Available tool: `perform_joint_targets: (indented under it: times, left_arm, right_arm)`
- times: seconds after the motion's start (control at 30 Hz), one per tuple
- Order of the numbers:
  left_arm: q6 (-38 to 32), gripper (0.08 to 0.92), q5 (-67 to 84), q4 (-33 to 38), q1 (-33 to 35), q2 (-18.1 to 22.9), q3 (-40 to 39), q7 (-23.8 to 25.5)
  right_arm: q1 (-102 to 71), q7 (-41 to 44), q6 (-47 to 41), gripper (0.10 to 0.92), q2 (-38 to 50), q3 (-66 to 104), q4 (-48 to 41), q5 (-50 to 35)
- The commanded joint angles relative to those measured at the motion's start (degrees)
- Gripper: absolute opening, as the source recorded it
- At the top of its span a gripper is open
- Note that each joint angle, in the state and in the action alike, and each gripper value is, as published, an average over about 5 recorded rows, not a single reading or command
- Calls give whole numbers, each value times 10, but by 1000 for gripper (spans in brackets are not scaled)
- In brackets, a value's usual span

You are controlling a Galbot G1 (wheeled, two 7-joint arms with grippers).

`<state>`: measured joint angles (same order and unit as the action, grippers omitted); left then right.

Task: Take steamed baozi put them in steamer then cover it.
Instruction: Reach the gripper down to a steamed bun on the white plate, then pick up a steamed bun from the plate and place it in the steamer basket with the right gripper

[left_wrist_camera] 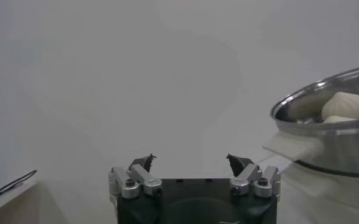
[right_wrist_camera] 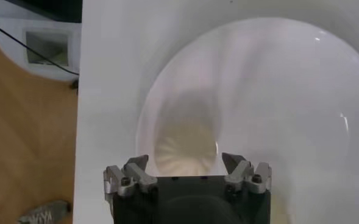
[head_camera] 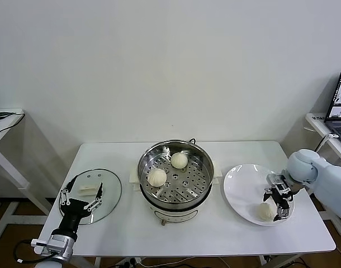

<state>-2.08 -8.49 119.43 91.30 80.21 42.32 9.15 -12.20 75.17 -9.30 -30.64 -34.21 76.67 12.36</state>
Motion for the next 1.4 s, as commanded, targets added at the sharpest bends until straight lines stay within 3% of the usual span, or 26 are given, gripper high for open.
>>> perform_joint_targets:
  times: [0.03,0.13,0.37,0.77,1.13,1.4]
  left_arm:
    - [0,823,0,0,-1,1,0,0]
    - [-1,823,0,-2,-1,1,0,0]
    - [-2,823,0,-5,-1,1,0,0]
    - [-1,823,0,-1,0,2,-1,-1]
    - [1,823,-1,6,1,2,-8,-3]
    - [2,823,-1,8,2,0,-7,-2]
  right_arm:
    - [-17,0,2,823,-10,13,-11,15]
    - [-17,1,3,817,-13,15,-14,17]
    - [-20,2,4,703,-18,18,-18,22]
    - [7,4,4,653,-2,18,-9,-9]
    - [235,22,1,653,44,-103,30,-111]
    - [441,8,40,653,17,-221,93,-162]
